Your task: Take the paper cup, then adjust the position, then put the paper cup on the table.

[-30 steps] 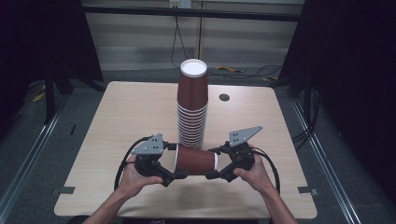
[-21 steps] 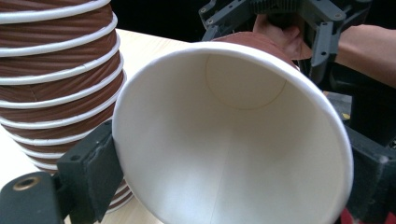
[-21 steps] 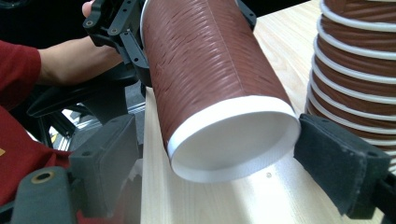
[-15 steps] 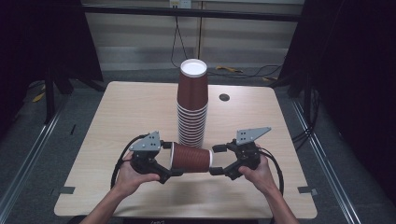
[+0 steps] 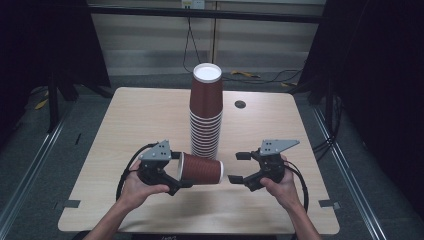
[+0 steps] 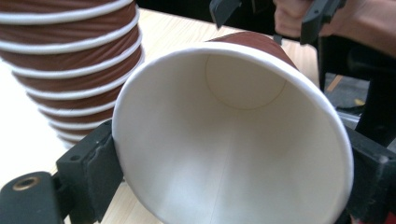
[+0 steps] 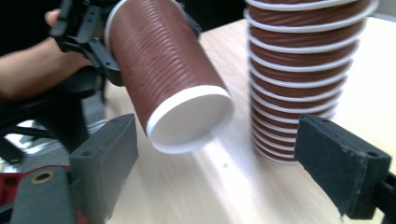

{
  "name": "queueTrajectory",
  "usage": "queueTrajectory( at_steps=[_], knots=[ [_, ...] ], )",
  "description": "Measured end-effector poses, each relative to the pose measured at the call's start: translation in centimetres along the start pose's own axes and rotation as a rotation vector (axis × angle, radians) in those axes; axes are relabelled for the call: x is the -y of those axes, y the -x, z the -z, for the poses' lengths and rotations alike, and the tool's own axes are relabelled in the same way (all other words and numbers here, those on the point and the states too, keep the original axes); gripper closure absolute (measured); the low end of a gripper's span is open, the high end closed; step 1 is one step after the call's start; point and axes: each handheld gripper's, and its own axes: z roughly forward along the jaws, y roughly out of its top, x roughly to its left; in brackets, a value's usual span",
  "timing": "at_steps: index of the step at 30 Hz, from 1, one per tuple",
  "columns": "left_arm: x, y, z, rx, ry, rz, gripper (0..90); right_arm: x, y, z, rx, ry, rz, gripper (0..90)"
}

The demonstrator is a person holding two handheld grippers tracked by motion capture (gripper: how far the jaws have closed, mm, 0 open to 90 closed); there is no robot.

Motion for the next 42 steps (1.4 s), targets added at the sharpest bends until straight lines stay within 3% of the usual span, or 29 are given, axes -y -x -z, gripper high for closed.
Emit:
queueTrajectory(
  at_steps=[1,2,7,9,18,22,27,28,35,37,42],
  knots=[
    [0.1,-0.1,0.1,0.000,-0.003,0.008,9.4,0.1,-0.2,0.2,0.066,0.002,0.011,13.9],
    [0.2,-0.4,0.3,-0.005,-0.013,0.009,9.4,0.2,-0.2,0.3,0.082,0.009,0.014,13.9],
    [0.3,-0.8,1.0,-0.029,-0.032,0.017,9.4,0.6,0.0,0.5,0.106,0.028,-0.001,13.9],
    [0.3,-1.1,1.6,-0.058,-0.062,0.006,9.4,0.8,0.1,0.5,0.110,0.028,-0.010,13.8],
    [0.4,-1.9,2.3,-0.094,-0.156,-0.006,9.3,1.4,0.3,1.1,0.137,0.038,-0.030,13.9],
    [0.6,-2.2,2.4,-0.103,-0.190,0.005,9.3,1.5,0.4,1.3,0.152,0.046,-0.034,13.9],
    [0.8,-2.7,2.8,-0.137,-0.229,0.024,9.3,1.5,0.4,1.4,0.158,0.045,-0.032,13.9],
    [0.8,-3.0,3.0,-0.153,-0.249,0.013,9.3,1.5,0.4,1.4,0.162,0.045,-0.034,13.9],
    [1.2,-4.0,3.4,-0.168,-0.284,0.034,9.3,1.0,0.6,1.5,0.177,0.059,-0.031,13.9],
    [1.3,-4.3,3.5,-0.197,-0.317,0.039,9.3,1.2,0.6,1.4,0.177,0.053,-0.037,14.0],
    [1.5,-4.5,3.3,-0.207,-0.323,0.061,9.2,1.5,0.7,1.2,0.164,0.039,-0.051,14.2]
  ],
)
